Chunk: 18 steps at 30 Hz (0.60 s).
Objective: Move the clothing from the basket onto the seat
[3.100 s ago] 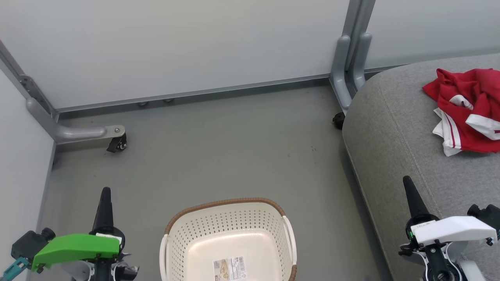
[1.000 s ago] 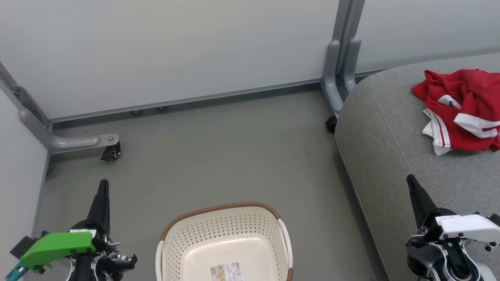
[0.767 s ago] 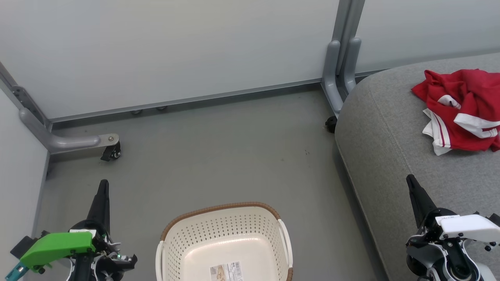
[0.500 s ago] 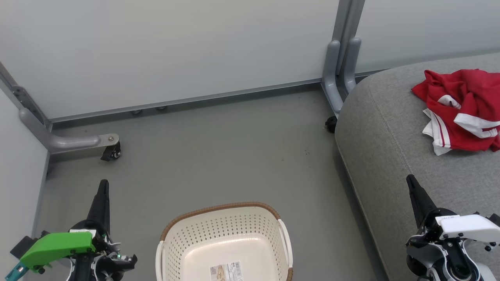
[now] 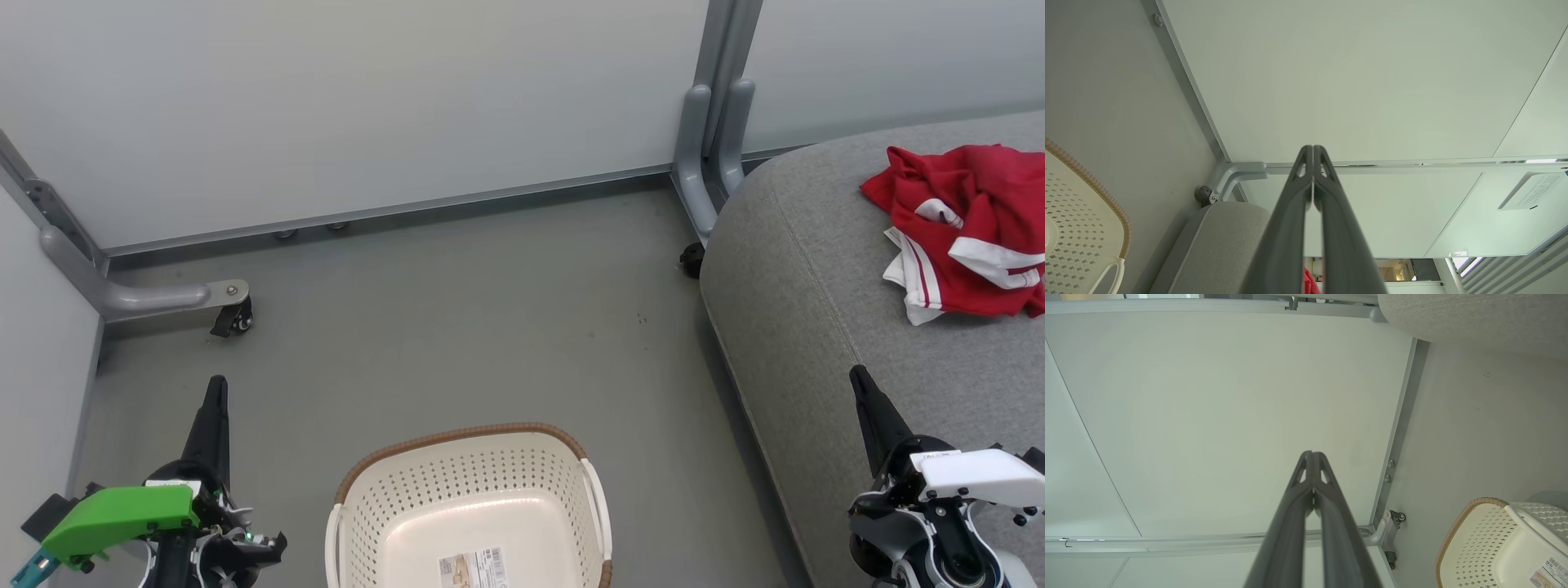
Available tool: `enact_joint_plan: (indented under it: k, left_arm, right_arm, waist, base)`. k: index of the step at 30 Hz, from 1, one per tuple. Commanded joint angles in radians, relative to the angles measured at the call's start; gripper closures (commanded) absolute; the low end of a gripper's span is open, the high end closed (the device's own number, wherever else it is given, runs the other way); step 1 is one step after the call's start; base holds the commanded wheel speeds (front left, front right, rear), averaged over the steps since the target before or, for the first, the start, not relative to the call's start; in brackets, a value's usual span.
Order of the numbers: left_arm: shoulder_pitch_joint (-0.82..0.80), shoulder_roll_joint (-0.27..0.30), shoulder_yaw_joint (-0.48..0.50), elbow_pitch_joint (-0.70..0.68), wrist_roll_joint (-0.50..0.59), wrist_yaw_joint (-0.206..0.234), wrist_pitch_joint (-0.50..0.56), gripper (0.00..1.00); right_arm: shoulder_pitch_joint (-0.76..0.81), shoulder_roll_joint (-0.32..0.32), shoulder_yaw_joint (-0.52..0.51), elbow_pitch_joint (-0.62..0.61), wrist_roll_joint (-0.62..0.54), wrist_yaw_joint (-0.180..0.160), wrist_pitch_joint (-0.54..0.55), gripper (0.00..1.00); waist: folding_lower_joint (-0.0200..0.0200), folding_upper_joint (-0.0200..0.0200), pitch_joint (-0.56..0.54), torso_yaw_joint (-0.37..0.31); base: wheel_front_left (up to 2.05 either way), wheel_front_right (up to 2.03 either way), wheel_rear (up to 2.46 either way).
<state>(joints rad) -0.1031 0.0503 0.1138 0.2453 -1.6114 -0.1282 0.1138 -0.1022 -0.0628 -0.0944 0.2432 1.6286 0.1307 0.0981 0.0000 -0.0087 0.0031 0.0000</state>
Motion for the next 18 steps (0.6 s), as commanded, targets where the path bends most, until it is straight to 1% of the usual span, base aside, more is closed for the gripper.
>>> enact_joint_plan:
  k: [1,18]
  left_arm:
    - [-0.011,0.000,0.002,0.001,-0.003,-0.005,0.004,1.00]
    - [-0.011,0.000,0.002,0.001,-0.003,-0.005,0.004,1.00]
  right_arm:
    - [-0.008,-0.002,-0.004,0.002,-0.002,0.000,0.006,1.00]
    - [-0.009,0.001,-0.007,0.003,-0.006,0.000,0.008,1.00]
  waist:
    - [0.0000,0.0087,0.000,0.000]
    - [0.0000,0.0087,0.000,0.000]
  base:
    - [0.00,0.00,0.00]
    - [0.00,0.00,0.00]
